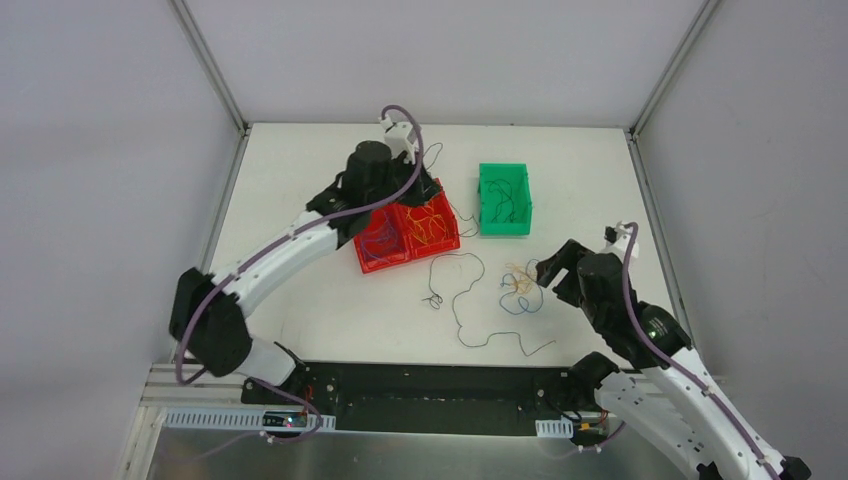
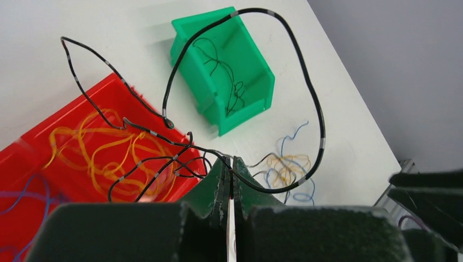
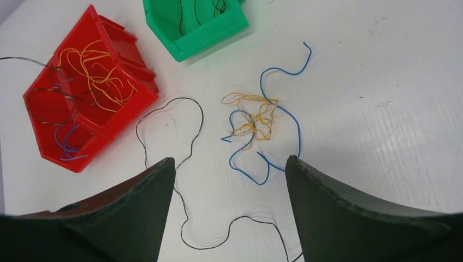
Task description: Untangle the cables
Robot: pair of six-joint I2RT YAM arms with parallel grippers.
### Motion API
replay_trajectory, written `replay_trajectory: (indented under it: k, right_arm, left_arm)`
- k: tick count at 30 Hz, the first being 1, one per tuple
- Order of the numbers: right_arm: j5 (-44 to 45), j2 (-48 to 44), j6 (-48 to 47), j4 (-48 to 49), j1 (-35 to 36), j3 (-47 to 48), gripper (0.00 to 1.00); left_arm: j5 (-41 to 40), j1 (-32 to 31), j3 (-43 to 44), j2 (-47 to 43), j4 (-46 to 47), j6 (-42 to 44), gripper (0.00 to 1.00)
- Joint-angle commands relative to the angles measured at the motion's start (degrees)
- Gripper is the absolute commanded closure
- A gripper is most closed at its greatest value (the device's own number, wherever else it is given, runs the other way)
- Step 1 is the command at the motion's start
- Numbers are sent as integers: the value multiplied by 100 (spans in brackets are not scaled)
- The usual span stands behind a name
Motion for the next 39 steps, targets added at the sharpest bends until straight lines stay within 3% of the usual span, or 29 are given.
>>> replay_trajectory:
  k: [1, 8, 16, 29, 39]
  right_arm:
    - [527, -296, 94, -320, -17, 324, 23]
    - [673, -599, 32, -462, -21, 472, 23]
    - [677, -696, 23, -552, -19, 529, 23]
    - [778, -714, -95, -501, -14, 715, 23]
    - [801, -1007, -63, -521, -20, 692, 23]
  left_arm:
    - [490, 20, 946, 1243, 1246, -355, 100]
    - [799, -187, 2971, 3285, 1174, -212, 100]
    - [856, -292, 4603, 4509, 562, 109, 100]
    - [516, -751, 5928, 5866, -1625, 1118, 100]
    - [651, -838, 6789, 6701, -3164, 615, 100]
